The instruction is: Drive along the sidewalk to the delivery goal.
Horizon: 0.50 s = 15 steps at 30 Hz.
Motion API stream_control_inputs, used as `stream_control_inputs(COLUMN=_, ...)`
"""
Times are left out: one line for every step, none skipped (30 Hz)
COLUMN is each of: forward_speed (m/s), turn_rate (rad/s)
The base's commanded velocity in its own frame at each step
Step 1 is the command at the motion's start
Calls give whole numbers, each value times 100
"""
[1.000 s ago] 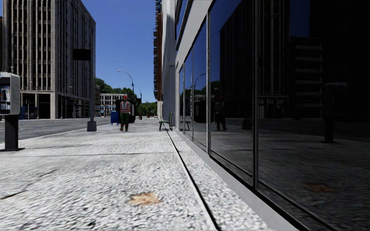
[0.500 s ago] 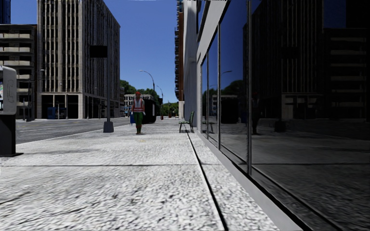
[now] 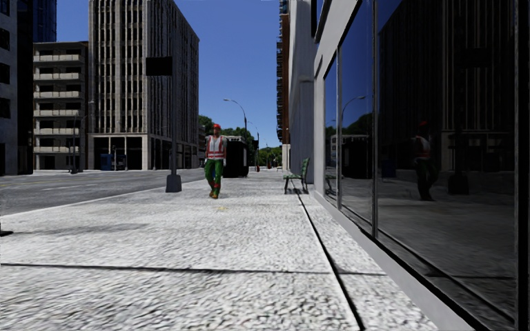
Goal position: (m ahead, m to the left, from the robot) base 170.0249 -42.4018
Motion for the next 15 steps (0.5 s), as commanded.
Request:
stream_control_inputs(forward_speed=200, turn_rate=0)
stream_control_inputs(forward_speed=200, turn_rate=0)
stream_control_inputs(forward_speed=200, turn_rate=0)
stream_control_inputs(forward_speed=200, turn_rate=0)
stream_control_inputs(forward_speed=200, turn_rate=0)
stream_control_inputs(forward_speed=200, turn_rate=0)
stream_control_inputs(forward_speed=200, turn_rate=0)
stream_control_inputs(forward_speed=200, turn_rate=0)
stream_control_inputs(forward_speed=200, turn_rate=0)
stream_control_inputs(forward_speed=200, turn_rate=0)
stream_control_inputs(forward_speed=200, turn_rate=0)
stream_control_inputs(forward_speed=200, turn_rate=0)
stream_control_inputs(forward_speed=200, turn_rate=0)
stream_control_inputs(forward_speed=200, turn_rate=0)
stream_control_inputs(forward_speed=200, turn_rate=0)
